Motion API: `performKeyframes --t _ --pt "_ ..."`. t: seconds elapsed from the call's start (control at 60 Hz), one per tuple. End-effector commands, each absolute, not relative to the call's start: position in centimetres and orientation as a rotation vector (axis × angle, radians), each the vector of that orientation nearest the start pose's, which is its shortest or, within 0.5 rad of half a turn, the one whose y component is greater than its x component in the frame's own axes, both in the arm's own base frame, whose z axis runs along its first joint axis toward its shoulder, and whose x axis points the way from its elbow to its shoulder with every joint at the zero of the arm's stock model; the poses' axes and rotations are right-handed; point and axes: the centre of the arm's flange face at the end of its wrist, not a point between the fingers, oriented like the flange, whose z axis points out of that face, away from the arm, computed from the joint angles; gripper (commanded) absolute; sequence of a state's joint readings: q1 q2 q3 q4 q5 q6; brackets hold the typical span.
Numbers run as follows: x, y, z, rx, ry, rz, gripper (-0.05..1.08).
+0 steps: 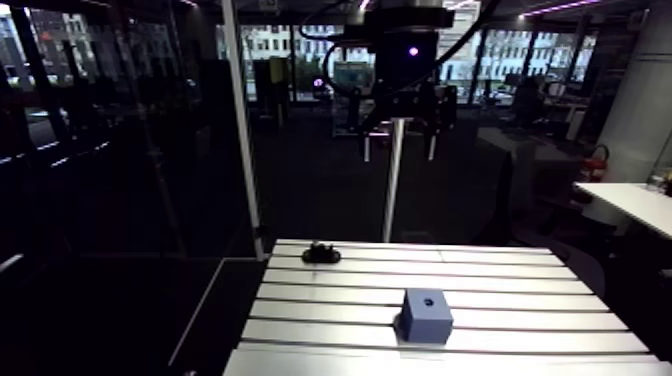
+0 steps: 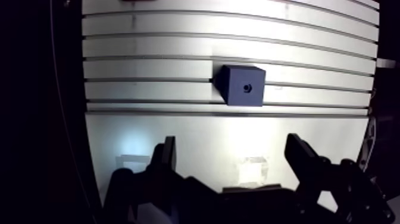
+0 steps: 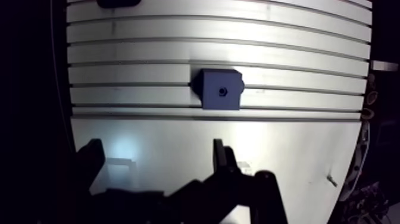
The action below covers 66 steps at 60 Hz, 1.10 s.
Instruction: Pick up the M10 bolt and insert it into the hex recess until seated.
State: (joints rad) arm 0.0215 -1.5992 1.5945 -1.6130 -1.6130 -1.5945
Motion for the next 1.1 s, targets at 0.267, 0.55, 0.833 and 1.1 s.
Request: performKeyframes --t 0.267,0.55,0.833,1.1 --pt "-45.1 -14.6 50.9 -0.178 3.164 0.068 0.01" --pt "-45.1 -14.5 50.5 -0.167 3.16 0.067 0.01" --pt "-46.4 -14.5 49.9 -0.143 3.19 0.062 0.01" --pt "-49.2 -16.1 47.8 -0.098 3.251 0.05 0.01"
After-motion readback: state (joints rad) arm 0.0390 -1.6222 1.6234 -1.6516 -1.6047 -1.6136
